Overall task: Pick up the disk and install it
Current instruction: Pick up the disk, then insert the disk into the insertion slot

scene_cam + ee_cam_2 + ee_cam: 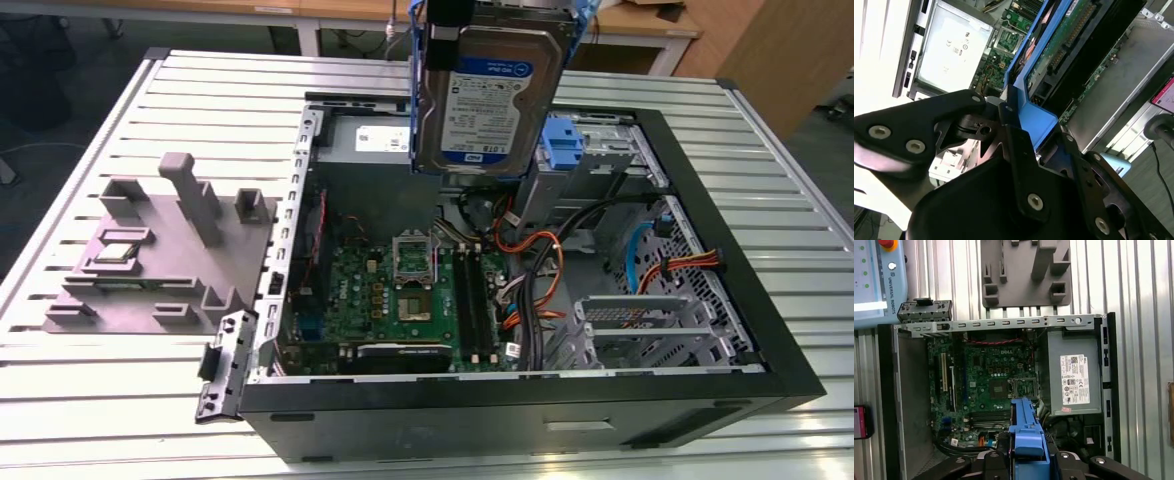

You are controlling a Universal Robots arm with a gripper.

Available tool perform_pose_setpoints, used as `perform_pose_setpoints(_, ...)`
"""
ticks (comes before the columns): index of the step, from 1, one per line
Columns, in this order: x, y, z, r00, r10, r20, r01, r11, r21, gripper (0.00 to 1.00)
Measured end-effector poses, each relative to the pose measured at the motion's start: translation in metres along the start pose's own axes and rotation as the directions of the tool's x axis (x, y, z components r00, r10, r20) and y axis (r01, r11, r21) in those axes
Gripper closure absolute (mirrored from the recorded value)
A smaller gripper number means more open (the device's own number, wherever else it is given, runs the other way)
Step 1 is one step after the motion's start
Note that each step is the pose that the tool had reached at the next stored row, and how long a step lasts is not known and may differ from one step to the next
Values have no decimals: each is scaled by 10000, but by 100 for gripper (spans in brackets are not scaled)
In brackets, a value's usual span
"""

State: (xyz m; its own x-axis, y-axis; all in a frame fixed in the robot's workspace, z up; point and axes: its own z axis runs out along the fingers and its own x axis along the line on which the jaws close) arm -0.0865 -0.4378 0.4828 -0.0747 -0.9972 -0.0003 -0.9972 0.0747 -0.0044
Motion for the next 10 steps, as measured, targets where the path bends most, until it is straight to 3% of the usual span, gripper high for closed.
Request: perform_pose_setpoints(10, 3, -1, 0, 10000, -1, -1, 1, 10000, 0, 63)
